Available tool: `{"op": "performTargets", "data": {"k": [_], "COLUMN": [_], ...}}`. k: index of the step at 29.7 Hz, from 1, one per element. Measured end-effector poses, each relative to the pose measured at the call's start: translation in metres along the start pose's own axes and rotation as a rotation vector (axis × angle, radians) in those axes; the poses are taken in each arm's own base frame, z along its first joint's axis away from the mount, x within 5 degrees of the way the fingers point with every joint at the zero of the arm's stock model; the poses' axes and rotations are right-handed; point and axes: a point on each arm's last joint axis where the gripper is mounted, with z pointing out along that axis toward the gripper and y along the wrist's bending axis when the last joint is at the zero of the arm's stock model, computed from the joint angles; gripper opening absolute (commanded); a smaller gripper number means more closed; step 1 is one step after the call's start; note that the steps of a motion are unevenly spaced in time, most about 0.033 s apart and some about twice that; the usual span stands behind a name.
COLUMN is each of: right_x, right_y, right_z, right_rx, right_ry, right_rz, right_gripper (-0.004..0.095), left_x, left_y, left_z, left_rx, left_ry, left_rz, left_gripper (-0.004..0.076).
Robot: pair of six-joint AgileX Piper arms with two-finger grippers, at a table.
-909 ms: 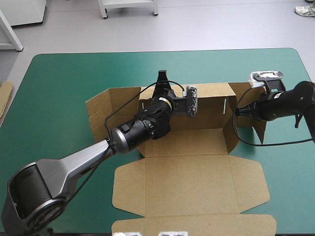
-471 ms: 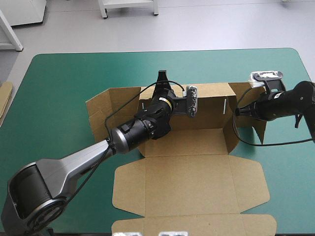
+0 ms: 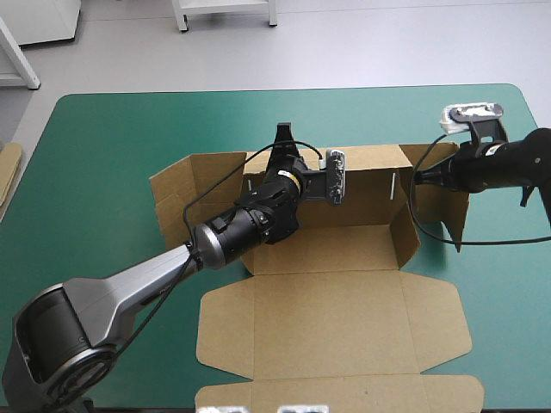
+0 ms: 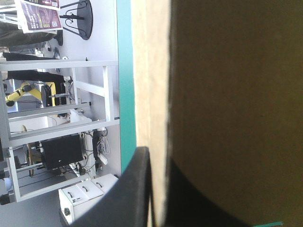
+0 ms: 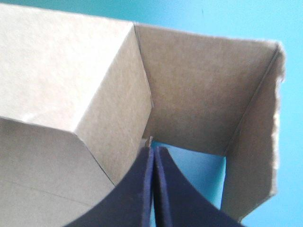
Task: Fold the box
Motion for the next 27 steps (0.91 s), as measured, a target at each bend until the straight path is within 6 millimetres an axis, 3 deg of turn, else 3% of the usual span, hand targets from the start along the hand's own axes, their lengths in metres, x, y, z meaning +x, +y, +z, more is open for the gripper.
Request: {"op": "performTargets", "data": {"k": [5, 11, 21, 27], "right_x": [-0.025, -0.052, -0.098, -0.118], "right_y": [0.000, -0.007, -0.024, -0.040], "right_z": [-0.018, -0.013, 0.013, 0.057], "right_rx": [0.026, 0.037, 0.062, 0.064], "right_ry": [-0.060, -0.041, -0.045, -0.015], "right_rz": [-0.023, -0.020, -0.018, 0.008], "right_gripper": [-0.0019, -0.0017, -0.0001, 0.0059], "left_x": [0.001, 0.001, 0.002, 0.003], "left_y": [0.000, 0.000, 0.002, 0.003], "left_z": [0.000, 0.000, 0.000, 0.000], "left_rx": [0.002, 0.003, -0.022, -0.031], "left_ry": [0.013, 0.016, 0.022, 0.034], "left_rz": [0.001, 0.001, 0.026, 0.034], "left_gripper": [-0.0009, -0.0009, -0.0009, -0.0008]}}
